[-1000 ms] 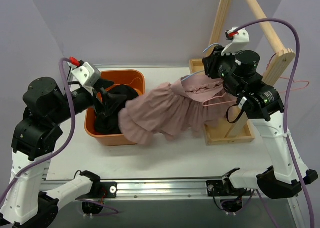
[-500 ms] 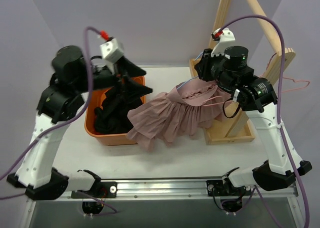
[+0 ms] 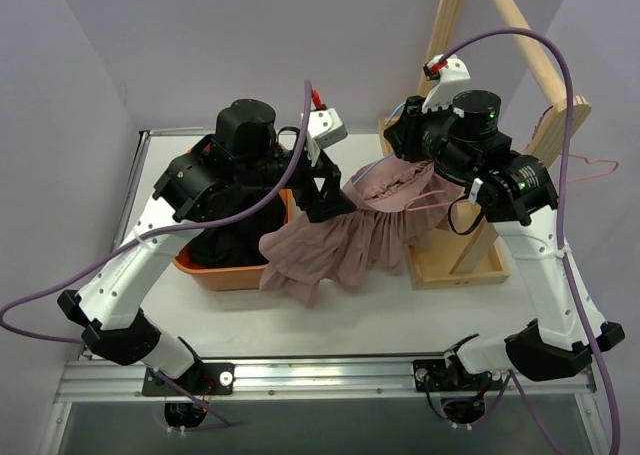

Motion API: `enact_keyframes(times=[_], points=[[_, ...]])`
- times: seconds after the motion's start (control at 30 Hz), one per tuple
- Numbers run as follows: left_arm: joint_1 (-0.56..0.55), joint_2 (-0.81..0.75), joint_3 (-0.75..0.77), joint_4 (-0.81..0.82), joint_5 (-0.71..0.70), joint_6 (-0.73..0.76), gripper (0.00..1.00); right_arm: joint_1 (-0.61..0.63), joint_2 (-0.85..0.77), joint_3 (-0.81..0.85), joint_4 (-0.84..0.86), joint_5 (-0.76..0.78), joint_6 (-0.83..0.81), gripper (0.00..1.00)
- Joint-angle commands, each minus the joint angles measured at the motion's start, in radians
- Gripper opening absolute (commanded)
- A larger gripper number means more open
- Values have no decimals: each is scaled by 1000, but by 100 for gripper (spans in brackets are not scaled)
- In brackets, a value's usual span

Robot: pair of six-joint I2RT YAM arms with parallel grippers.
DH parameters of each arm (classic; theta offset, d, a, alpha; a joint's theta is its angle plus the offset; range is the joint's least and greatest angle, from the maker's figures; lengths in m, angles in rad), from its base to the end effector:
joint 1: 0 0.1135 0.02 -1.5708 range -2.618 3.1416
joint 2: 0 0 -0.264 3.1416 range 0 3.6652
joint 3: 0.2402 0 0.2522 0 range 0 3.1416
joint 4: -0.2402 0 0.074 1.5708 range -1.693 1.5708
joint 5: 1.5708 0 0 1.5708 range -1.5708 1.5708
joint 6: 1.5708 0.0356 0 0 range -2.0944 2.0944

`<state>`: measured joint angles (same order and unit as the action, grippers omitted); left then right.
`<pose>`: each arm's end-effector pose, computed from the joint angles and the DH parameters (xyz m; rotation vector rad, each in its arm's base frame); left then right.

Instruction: Remove the skirt from the hanger

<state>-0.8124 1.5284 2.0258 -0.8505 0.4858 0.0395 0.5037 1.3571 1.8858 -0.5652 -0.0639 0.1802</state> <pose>0.1904 -0.2252 0.5104 1.1284 1.6599 -0.9737 0.2220 0.1249 0.5429 -0.3135 1.6078 0.5787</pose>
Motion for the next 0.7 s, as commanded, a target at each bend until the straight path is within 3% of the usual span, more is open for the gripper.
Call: enact_keyframes(times=[0.0, 0.33, 0.43, 0.67], points=[[-16, -28, 7, 11, -53, 17, 86, 1, -26, 26, 70, -30, 18, 0], [-28, -4, 5, 11, -98, 23, 80, -1, -27, 42, 71, -40, 30, 0], [-28, 13, 20, 4, -99, 23, 73, -1, -27, 39, 70, -42, 30, 0], [-28, 55, 53, -12, -93, 20, 72, -1, -27, 44, 70, -39, 27, 0]])
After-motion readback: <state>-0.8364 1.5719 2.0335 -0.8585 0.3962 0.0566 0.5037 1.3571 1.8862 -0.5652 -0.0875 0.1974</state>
